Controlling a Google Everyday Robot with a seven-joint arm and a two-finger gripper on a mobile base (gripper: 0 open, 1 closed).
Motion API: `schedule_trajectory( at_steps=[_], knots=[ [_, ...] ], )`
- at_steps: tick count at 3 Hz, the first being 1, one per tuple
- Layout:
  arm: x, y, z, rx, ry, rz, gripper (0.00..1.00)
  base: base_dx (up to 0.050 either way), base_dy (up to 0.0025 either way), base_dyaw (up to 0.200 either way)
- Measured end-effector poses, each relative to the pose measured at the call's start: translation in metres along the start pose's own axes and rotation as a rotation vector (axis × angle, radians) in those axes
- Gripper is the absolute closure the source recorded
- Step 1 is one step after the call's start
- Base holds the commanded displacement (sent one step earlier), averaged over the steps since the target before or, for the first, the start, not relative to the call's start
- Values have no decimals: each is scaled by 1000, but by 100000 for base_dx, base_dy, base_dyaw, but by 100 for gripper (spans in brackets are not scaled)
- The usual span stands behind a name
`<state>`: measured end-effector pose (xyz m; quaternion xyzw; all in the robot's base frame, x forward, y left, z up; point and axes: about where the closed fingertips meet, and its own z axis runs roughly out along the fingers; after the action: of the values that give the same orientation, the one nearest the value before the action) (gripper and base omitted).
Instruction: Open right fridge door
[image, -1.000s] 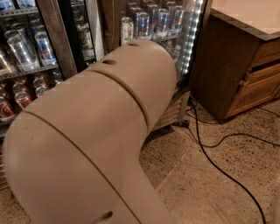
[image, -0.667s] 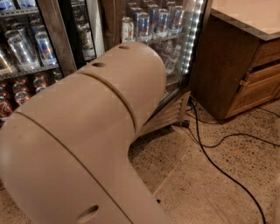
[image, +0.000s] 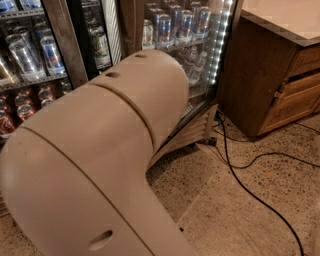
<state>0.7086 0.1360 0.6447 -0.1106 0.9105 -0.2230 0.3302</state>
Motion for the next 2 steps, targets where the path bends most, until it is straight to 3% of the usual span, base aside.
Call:
schedule_trajectory(
  at_steps=[1, 2],
  knots=[
    [22, -10, -4, 19, 39, -8, 100, 0, 0, 0],
    [49, -31, -7, 49, 81, -73, 100, 0, 0, 0]
  ],
)
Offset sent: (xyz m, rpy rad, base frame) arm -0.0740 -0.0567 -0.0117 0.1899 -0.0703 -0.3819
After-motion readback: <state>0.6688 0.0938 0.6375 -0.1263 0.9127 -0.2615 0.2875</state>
